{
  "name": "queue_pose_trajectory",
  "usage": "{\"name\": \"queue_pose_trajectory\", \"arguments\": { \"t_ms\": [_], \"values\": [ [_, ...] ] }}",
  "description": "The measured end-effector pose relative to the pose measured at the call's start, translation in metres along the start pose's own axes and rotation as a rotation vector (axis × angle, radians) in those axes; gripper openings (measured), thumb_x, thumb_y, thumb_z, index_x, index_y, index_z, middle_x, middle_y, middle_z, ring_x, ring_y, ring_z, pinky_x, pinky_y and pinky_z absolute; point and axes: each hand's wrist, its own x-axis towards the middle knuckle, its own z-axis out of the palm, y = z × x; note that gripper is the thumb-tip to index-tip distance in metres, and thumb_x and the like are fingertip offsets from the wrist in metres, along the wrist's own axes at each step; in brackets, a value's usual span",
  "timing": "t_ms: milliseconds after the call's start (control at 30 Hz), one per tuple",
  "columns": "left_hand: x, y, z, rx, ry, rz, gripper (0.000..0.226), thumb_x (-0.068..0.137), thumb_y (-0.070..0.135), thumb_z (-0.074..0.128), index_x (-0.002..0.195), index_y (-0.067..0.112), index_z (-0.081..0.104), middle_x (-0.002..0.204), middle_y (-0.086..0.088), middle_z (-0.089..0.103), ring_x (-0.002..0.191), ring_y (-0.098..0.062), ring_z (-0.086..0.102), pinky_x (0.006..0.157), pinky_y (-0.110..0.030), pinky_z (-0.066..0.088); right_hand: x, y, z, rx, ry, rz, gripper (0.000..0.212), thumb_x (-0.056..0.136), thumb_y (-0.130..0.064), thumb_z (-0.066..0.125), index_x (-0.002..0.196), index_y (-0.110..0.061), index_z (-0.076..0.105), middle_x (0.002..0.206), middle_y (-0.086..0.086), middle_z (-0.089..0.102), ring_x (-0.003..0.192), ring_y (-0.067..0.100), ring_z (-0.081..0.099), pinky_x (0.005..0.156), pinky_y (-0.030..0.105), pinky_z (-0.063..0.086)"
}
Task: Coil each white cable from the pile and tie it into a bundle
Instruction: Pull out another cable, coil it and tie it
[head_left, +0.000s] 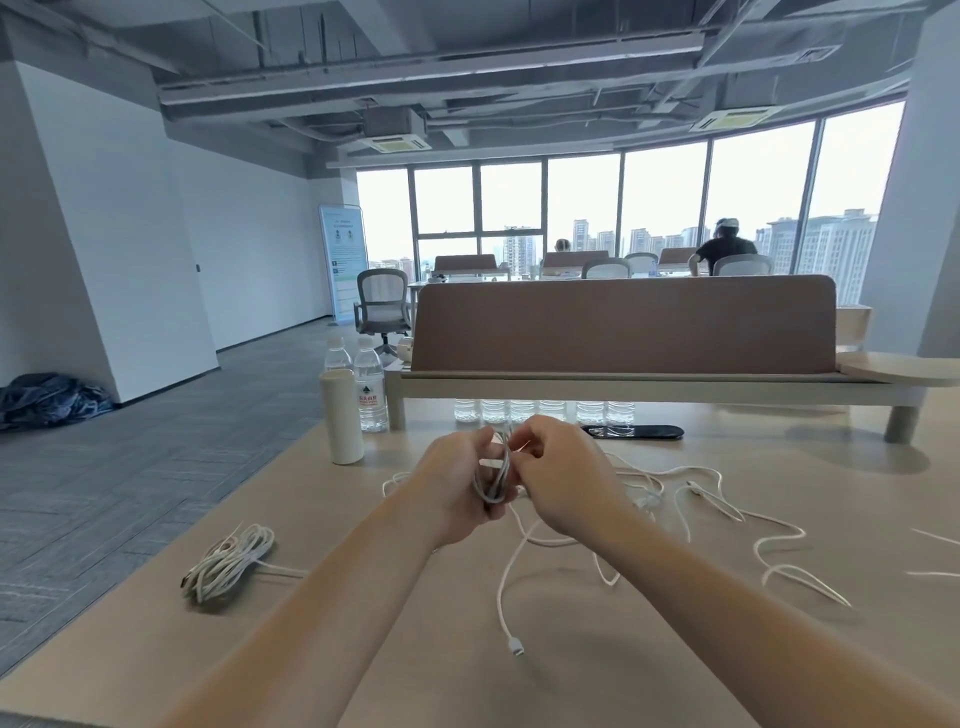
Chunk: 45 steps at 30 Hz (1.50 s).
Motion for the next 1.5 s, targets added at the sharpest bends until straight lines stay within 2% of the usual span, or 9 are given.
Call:
{"name": "queue_pose_trajectory", "arguments": {
  "t_ms": [167, 267, 433, 633, 800, 1067, 1300, 1367, 1500],
  "values": [
    [-0.005, -0.001, 0.005, -0.050, -0.001, 0.012, 0.029, 0.106, 0.031, 0.038, 0.090, 0.013, 0.053, 0.056, -0.006, 0.056, 0.043, -0.017, 0.053, 0.060, -0.030, 0.033, -0.007, -0.006, -0.003, -0.124, -0.030, -0.070, 0.019, 0.098, -0.028, 0.055, 0.105, -0.032, 0.072, 0.094, -0.007, 0.072, 0.089, 0.018, 0.064, 0.080, 0.035, 0.052],
    [-0.004, -0.001, 0.002, -0.075, -0.019, 0.030, 0.035, 0.107, 0.036, 0.035, 0.091, 0.012, 0.056, 0.060, -0.008, 0.054, 0.045, -0.018, 0.052, 0.061, -0.030, 0.032, -0.008, -0.007, -0.005, -0.130, -0.121, -0.123, 0.032, 0.099, -0.016, 0.046, 0.111, -0.027, 0.073, 0.103, -0.002, 0.073, 0.095, 0.021, 0.063, 0.084, 0.038, 0.052],
    [-0.004, -0.005, 0.000, -0.042, -0.041, 0.072, 0.043, 0.107, 0.045, 0.036, 0.092, 0.009, 0.055, 0.064, -0.009, 0.054, 0.048, -0.018, 0.055, 0.062, -0.031, 0.034, -0.007, -0.004, -0.004, -0.059, -0.082, -0.119, 0.026, 0.097, -0.011, 0.049, 0.105, -0.024, 0.070, 0.099, -0.004, 0.072, 0.089, 0.018, 0.063, 0.081, 0.033, 0.050],
    [-0.009, -0.004, 0.004, -0.039, -0.083, 0.126, 0.059, 0.107, 0.049, 0.032, 0.075, 0.004, 0.053, 0.051, -0.010, 0.043, 0.042, -0.022, 0.044, 0.052, -0.026, 0.041, -0.005, -0.003, -0.001, 0.062, -0.074, -0.079, 0.015, 0.091, -0.016, 0.055, 0.080, -0.024, 0.061, 0.066, -0.002, 0.068, 0.066, 0.022, 0.065, 0.071, 0.044, 0.057],
    [-0.009, -0.004, 0.003, -0.008, -0.073, 0.173, 0.045, 0.106, 0.024, 0.041, 0.071, 0.001, 0.058, 0.053, -0.014, 0.040, 0.041, -0.025, 0.042, 0.047, -0.027, 0.042, -0.008, -0.008, -0.005, 0.162, -0.150, -0.076, 0.018, 0.092, -0.010, 0.057, 0.076, -0.013, 0.066, 0.063, 0.014, 0.070, 0.054, 0.026, 0.065, 0.066, 0.042, 0.059],
    [-0.008, 0.009, -0.011, -0.151, 0.079, 0.161, 0.036, 0.107, 0.029, 0.042, 0.107, -0.005, 0.055, 0.074, -0.021, 0.061, 0.061, -0.027, 0.055, 0.064, -0.035, 0.042, -0.013, 0.002, -0.018, 0.255, -0.444, 0.005, 0.008, 0.095, -0.004, 0.059, 0.090, -0.001, 0.065, 0.076, 0.016, 0.075, 0.063, 0.020, 0.068, 0.064, 0.031, 0.054],
    [-0.013, 0.010, -0.010, -0.157, 0.070, 0.141, 0.037, 0.104, 0.026, 0.044, 0.118, -0.006, 0.055, 0.079, -0.022, 0.061, 0.060, -0.027, 0.054, 0.062, -0.034, 0.043, -0.009, 0.001, -0.016, -0.002, -0.398, -0.098, 0.015, 0.094, -0.015, 0.063, 0.086, -0.021, 0.074, 0.058, -0.009, 0.061, 0.056, 0.009, 0.049, 0.063, 0.027, 0.043],
    [-0.013, 0.010, -0.007, -0.152, 0.044, 0.125, 0.030, 0.102, 0.025, 0.044, 0.115, -0.001, 0.054, 0.082, -0.023, 0.061, 0.058, -0.027, 0.054, 0.058, -0.032, 0.042, -0.012, -0.005, -0.014, -0.093, -0.392, -0.134, 0.016, 0.093, -0.016, 0.063, 0.084, -0.023, 0.073, 0.061, -0.008, 0.061, 0.061, 0.012, 0.054, 0.066, 0.028, 0.046],
    [-0.010, 0.011, -0.008, -0.229, 0.059, 0.114, 0.051, 0.106, 0.032, 0.041, 0.132, -0.012, 0.047, 0.083, -0.023, 0.062, 0.062, -0.028, 0.057, 0.058, -0.033, 0.048, -0.017, -0.004, -0.008, -0.178, -0.367, -0.093, 0.031, 0.096, -0.029, 0.061, 0.068, -0.019, 0.068, 0.063, -0.002, 0.070, 0.055, 0.013, 0.059, 0.066, 0.033, 0.052]
  ]
}}
